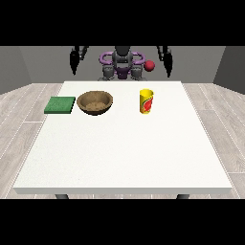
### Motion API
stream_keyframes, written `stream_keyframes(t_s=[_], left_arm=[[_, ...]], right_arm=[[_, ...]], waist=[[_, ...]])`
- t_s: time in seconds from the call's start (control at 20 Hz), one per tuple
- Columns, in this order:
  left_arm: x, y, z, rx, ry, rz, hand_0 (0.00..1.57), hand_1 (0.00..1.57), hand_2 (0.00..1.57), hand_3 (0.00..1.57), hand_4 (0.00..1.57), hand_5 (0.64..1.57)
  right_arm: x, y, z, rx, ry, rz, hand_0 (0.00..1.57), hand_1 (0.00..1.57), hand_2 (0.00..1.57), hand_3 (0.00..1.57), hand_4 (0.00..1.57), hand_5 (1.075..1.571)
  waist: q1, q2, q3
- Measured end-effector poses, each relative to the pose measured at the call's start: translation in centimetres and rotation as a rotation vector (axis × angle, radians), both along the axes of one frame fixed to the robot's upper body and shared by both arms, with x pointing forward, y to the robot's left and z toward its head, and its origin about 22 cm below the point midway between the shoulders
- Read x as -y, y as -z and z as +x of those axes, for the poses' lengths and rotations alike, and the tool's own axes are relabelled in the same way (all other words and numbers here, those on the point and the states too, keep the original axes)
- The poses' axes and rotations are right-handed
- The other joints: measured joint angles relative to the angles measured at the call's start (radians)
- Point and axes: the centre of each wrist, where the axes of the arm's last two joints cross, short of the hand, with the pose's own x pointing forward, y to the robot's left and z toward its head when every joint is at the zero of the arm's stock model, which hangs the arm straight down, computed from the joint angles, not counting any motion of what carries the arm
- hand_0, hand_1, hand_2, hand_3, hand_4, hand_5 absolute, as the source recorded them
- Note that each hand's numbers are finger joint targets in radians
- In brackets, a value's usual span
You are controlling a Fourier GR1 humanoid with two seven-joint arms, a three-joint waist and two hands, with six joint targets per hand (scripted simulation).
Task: Pick the cup and pour the ball into the bowl, then pick the bowl and place it on the pad
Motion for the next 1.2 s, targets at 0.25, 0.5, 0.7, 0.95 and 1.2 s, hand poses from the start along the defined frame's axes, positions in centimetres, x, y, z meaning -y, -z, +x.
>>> stream_keyframes(t_s=[0.25,0.5,0.7,0.95,1.2], left_arm=[[-0.3,-1.9,0.3,0.026,0.011,0.017,0.00,0.00,0.00,0.00,0.00,1.535],[2.3,-5.2,1.6,0.075,0.071,-0.168,0.00,0.00,0.00,0.00,0.00,1.535],[3.5,-6.8,1.2,0.003,0.079,-0.320,0.00,0.00,0.00,0.00,0.00,1.539],[3.9,-7.7,0.7,-0.019,0.111,-0.367,0.00,0.00,0.00,0.00,0.00,1.520],[4.0,-10.0,2.8,0.150,0.140,-0.325,0.00,0.00,0.00,0.00,0.00,1.509]], right_arm=[[0.7,-1.8,0.1,0.013,-0.003,-0.032,0.00,0.00,0.00,0.31,1.06,1.571],[-4.1,-5.2,1.4,0.071,-0.080,0.079,0.00,0.00,0.00,0.00,0.83,1.571],[-8.7,-6.0,0.8,-0.034,-0.085,0.150,0.00,0.00,0.00,0.00,0.62,1.568],[-14.9,-7.7,-0.4,-0.076,-0.104,0.174,0.00,0.00,0.00,0.00,0.36,1.569],[-16.8,-11.6,1.3,0.088,-0.156,0.117,0.00,0.00,0.00,0.00,0.00,1.570]], waist=[[-0.006,-0.155,-0.0031],[0.008,-0.346,-0.0069],[0.039,-0.447,-0.0059],[0.028,-0.424,-0.0047],[-0.016,-0.223,-0.0047]])
